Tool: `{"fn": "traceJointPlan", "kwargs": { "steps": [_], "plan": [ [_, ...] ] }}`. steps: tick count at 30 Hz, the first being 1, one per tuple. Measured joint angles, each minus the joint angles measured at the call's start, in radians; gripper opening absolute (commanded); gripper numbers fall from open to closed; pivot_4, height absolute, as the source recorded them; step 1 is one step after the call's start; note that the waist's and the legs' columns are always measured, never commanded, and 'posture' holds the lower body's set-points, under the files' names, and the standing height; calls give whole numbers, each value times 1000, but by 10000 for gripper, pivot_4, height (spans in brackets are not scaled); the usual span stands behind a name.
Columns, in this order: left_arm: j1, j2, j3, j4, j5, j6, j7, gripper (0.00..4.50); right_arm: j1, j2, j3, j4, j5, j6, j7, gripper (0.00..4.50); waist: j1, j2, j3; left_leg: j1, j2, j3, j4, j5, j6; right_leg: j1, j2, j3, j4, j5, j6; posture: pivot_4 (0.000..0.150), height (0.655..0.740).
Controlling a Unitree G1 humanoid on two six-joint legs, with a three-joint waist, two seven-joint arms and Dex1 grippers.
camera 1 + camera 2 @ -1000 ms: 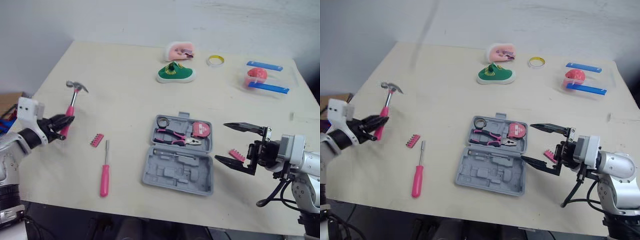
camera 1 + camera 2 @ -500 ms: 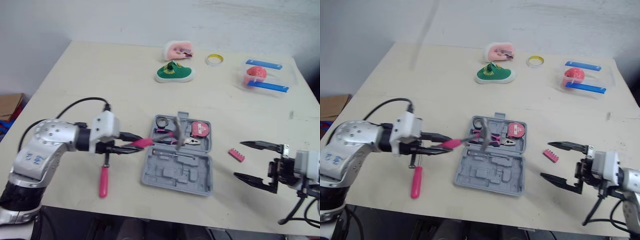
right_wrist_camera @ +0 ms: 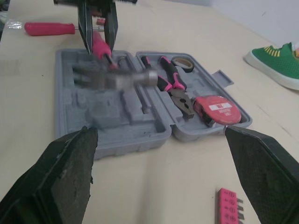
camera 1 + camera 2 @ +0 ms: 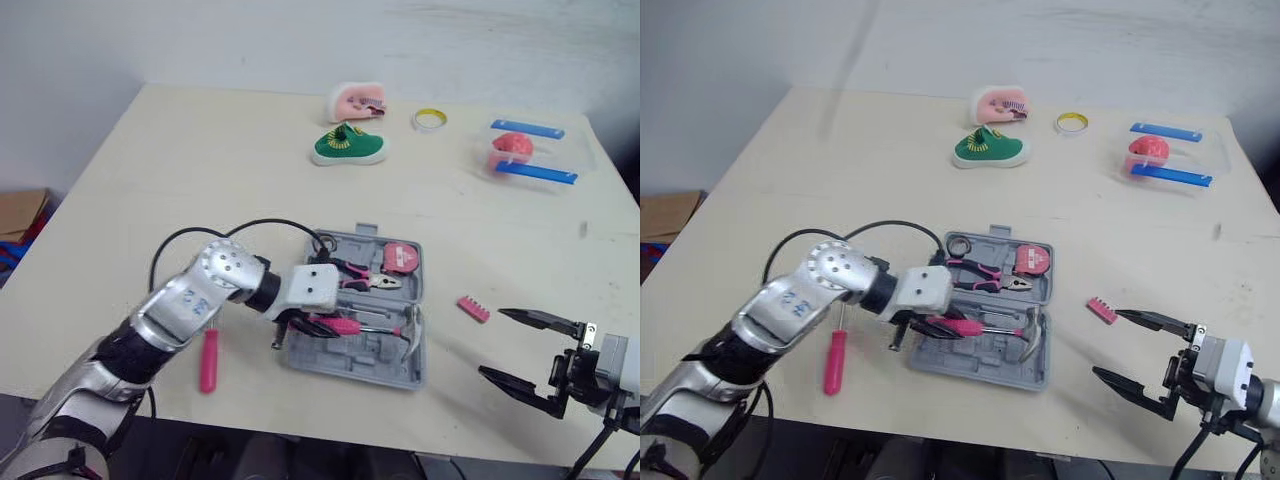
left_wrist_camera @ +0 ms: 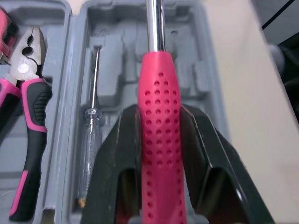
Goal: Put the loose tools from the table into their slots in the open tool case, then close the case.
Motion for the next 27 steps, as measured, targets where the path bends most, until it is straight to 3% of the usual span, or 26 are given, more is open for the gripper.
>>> {"fn": "traceJointPlan", "kwargs": {
  "steps": [10, 22, 24, 27],
  "plan": [
    [-72, -26, -92, 0, 103, 105, 6, 5040, 22, 6, 3, -20, -11, -1, -25, 45000, 2, 0, 0, 0, 0, 0, 0, 0, 0, 0, 0, 0, 0, 0, 0, 1500, 7400],
    [-137, -41, -145, 58, 163, 96, -36, 5040, 15, 9, 42, -30, -18, -16, -37, 45000, 0, 0, 0, 1, 0, 0, 0, 0, 0, 0, 0, 0, 1, 0, 0, 1500, 7400],
    [-143, -41, -148, 69, 167, 86, -45, 15382, 8, 9, 43, -30, -18, -17, -37, 45000, -2, 0, 0, 1, 0, 0, 0, 0, 0, 0, 0, 0, 1, 0, 0, 1500, 7400],
    [-148, -41, -140, 74, 177, 81, -45, 27310, 6, 9, 43, -30, -18, -17, -37, 45000, 0, 0, 0, 1, 0, 0, 0, 0, 0, 0, 0, 0, 1, 0, 0, 1500, 7400]
  ]
}}
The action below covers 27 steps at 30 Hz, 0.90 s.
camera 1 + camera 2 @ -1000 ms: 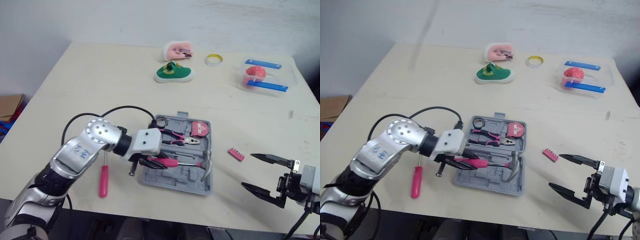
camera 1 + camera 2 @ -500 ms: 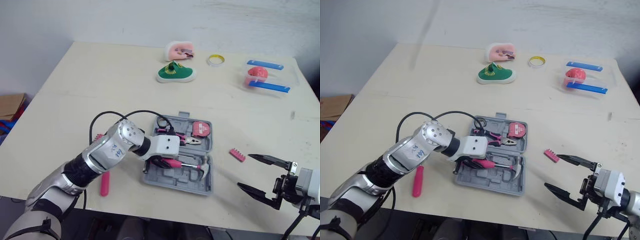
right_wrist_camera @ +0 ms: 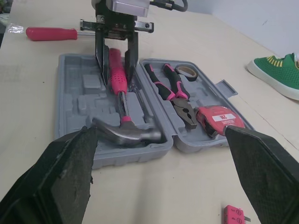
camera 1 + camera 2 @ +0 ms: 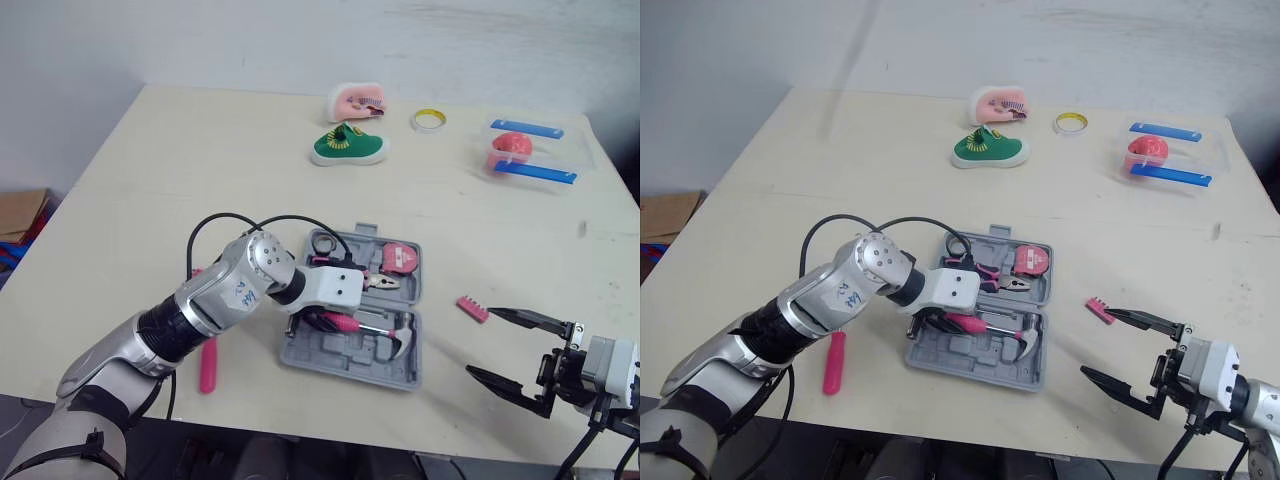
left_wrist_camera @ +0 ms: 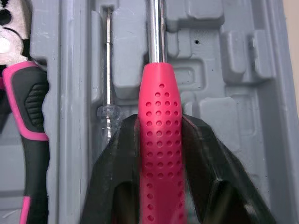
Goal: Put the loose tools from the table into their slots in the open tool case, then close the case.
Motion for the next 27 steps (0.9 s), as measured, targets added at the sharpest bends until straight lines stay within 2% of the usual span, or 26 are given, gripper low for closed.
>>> {"fn": "traceJointPlan", "kwargs": {
  "steps": [2, 4, 8, 13, 17, 19, 21, 24, 27],
  "plan": [
    [-1, -4, 19, -3, -4, -1, -9, 36795, 0, 0, 0, 0, 0, 0, 0, 45000, 1, 0, 0, 0, 0, 0, 0, 0, 0, 0, 0, 0, 0, 0, 0, 1500, 7400],
    [4, -19, 30, -5, -13, 4, -12, 43187, -1, 0, 1, 0, 0, 0, 0, 45000, 3, 0, 0, 0, 0, 0, 0, 0, 0, 0, -1, 0, 0, 0, 0, 1500, 7400],
    [36, -43, 88, -7, -70, -14, -16, 43187, -2, 0, 1, 0, -1, 0, 0, 45000, 3, 0, 0, -1, 0, -1, 0, 0, 0, 0, 0, -1, 1, 0, 0, 1500, 7400],
    [124, -105, 287, 13, -178, -192, -3, 43187, 0, 0, 3, 1, -3, 0, -1, 45000, 1, 0, 0, -1, 0, -1, 0, 0, 0, 0, 0, -1, 1, 0, 0, 1500, 7400],
    [215, -151, 402, 40, -280, -232, 8, 43187, -2, 0, 12, 1, -9, 0, -4, 45000, 0, 0, 0, -1, 0, -1, 1, 0, 0, 0, 0, -1, 0, 0, 0, 1500, 7400],
    [236, -164, 427, 40, -305, -238, 15, 37695, -3, 0, 22, 1, -11, 0, -8, 45000, 0, 0, 0, -1, 0, -1, 1, 0, 0, 0, 0, -1, 0, 0, 0, 1500, 7400],
    [253, -169, 442, 39, -324, -258, 13, 30165, -9, 0, 31, 1, -12, 0, -10, 45000, 1, 0, 0, -1, 0, -1, 1, 0, 0, 0, 0, -1, 0, 0, 0, 1500, 7400],
    [348, -196, 449, 60, -323, -384, 8, 15953, -17, 1, 35, 5, -12, -1, -18, 45000, 1, 1, 0, -1, 0, 0, 1, 0, 0, 0, 0, -1, 1, 0, 0, 1500, 7400],
    [402, -203, 381, 142, -254, -474, 17, 819, -25, 1, 36, 7, -12, -1, -22, 45000, 1, 1, 0, 0, 0, 0, 2, 0, 0, 0, 0, -1, 0, 0, 0, 1500, 7400]
  ]
}}
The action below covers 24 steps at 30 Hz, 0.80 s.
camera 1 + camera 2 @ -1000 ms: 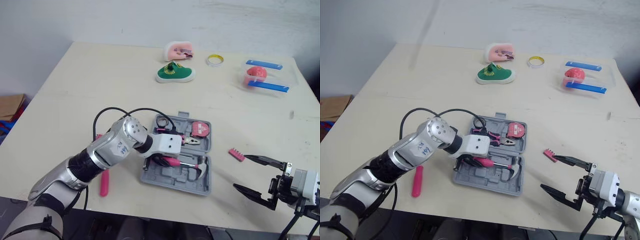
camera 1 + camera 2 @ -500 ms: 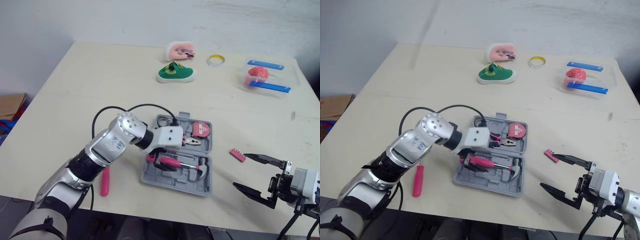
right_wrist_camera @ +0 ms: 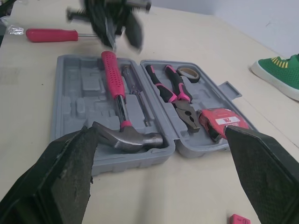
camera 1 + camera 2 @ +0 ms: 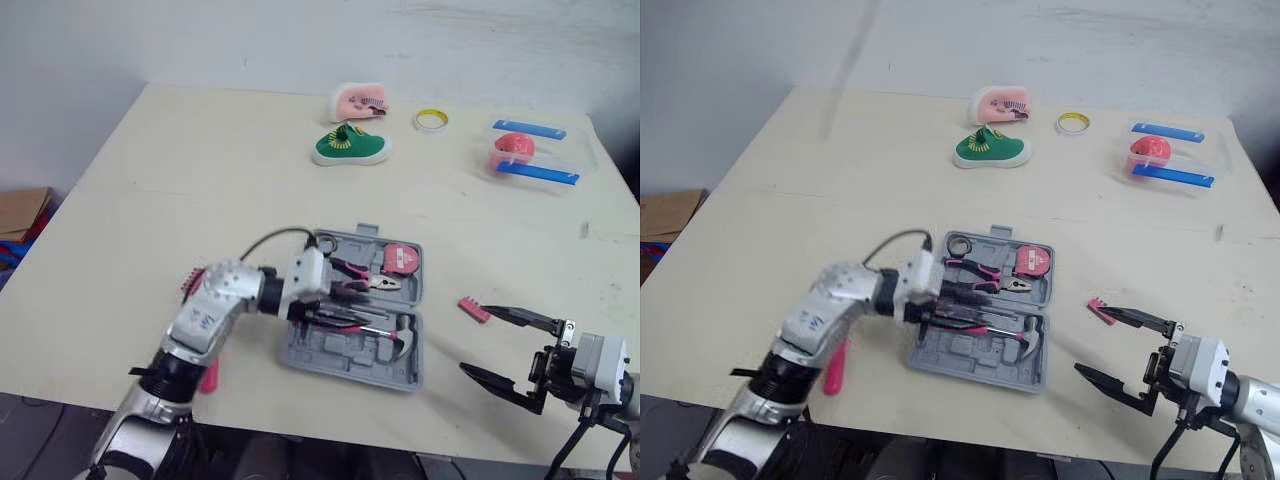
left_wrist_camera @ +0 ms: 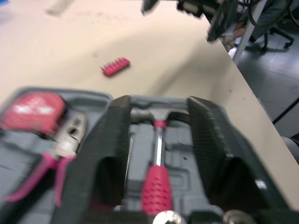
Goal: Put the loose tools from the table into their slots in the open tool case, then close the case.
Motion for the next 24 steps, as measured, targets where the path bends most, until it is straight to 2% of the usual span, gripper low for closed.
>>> {"fn": "traceJointPlan", "kwargs": {
  "steps": [5, 24],
  "plan": [
    [3, -25, -42, 72, 74, -89, 36, 299, -10, 0, 1, 10, 0, 0, -1, 45000, 0, 0, 0, 0, 0, 0, 0, 0, 0, 0, 0, 0, 0, 0, 0, 1500, 7400],
    [0, -14, -74, 111, 139, -128, 70, 299, 4, 11, 2, 10, -4, -4, -18, 45000, 0, 2, -2, 2, 0, 0, 0, 0, 0, 1, 0, 1, 1, 0, 0, 1500, 7400]
  ]
}}
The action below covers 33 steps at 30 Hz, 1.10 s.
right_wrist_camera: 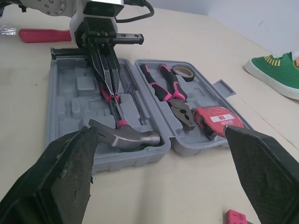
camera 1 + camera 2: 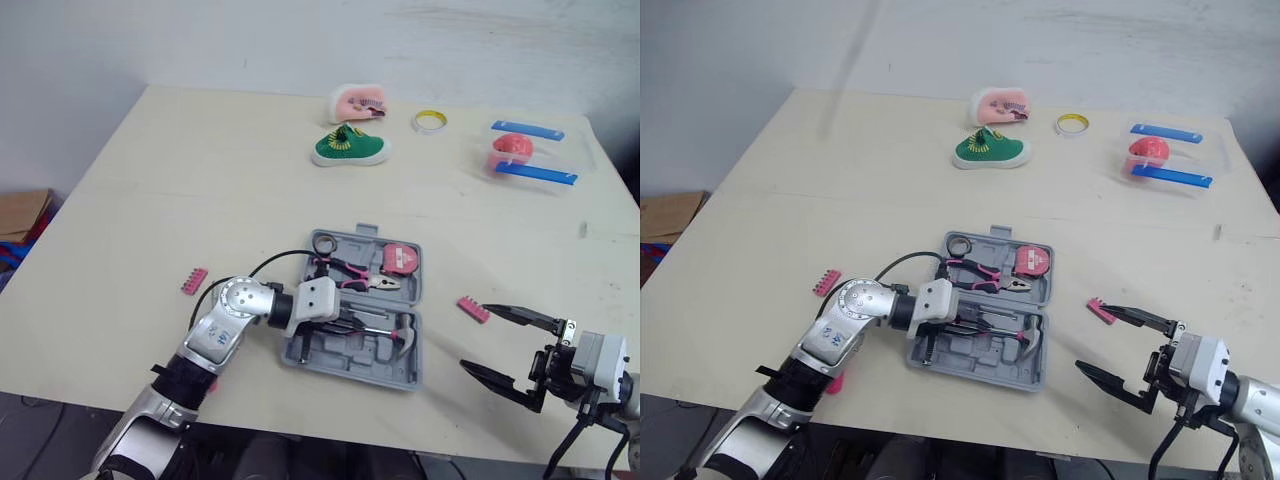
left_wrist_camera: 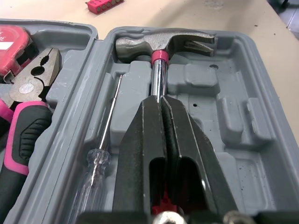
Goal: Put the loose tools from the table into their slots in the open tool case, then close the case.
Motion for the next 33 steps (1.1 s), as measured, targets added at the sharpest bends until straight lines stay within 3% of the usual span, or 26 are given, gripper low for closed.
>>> {"fn": "traceJointPlan", "kwargs": {
  "steps": [6, 8, 14, 21, 26, 30, 33],
  "plan": [
    [-19, -1, -32, 2, 21, 40, 19, 299, 0, 1, 0, 0, -5, -9, 0, 45000, 5, 2, -11, 6, 0, 0, 0, 0, 0, 6, 0, 0, -2, 0, 0, 1500, 7400],
    [-18, -2, -43, 8, 33, 34, 26, 299, -1, 1, 0, 1, -6, -13, 0, 45000, 4, 2, -11, 17, 0, 0, -4, -1, 2, 19, -1, 0, -8, 0, 0, 1500, 7400],
    [-20, -3, -73, 16, 59, 21, 41, 299, 1, 1, 0, 2, -6, -15, 0, 45000, 5, 6, -16, 19, 0, -3, -5, -3, 4, 32, -1, -2, -17, 1, 1, 1500, 7400],
    [-41, -28, -105, 43, 77, 98, 68, 299, 15, 1, 0, 2, -5, -15, 0, 45000, 8, 4, -24, 35, -1, -3, -8, -12, 11, 50, -4, -2, -26, 1, 2, 1500, 7400],
    [-54, -24, -104, 80, 75, 32, 60, 299, 20, 1, 0, 2, -5, -15, -3, 45000, -1, 10, -32, 35, -1, -3, -11, -12, 11, 49, -6, -2, -28, 1, 1, 1500, 7400],
    [-23, -36, -41, 134, 21, -128, 23, 299, 20, 1, 0, 3, -5, -15, -3, 45000, -3, 15, -27, 32, -1, -3, -13, -11, 10, 41, -6, -3, -28, 1, 0, 1500, 7400],
    [-16, -69, 39, 125, -78, -197, -11, 299, 16, -4, -5, 18, -4, -15, -1, 45000, 0, 14, -21, 5, -1, -4, -7, -4, 2, 13, -2, -5, -20, 1, 1, 1500, 7400]
  ]
}}
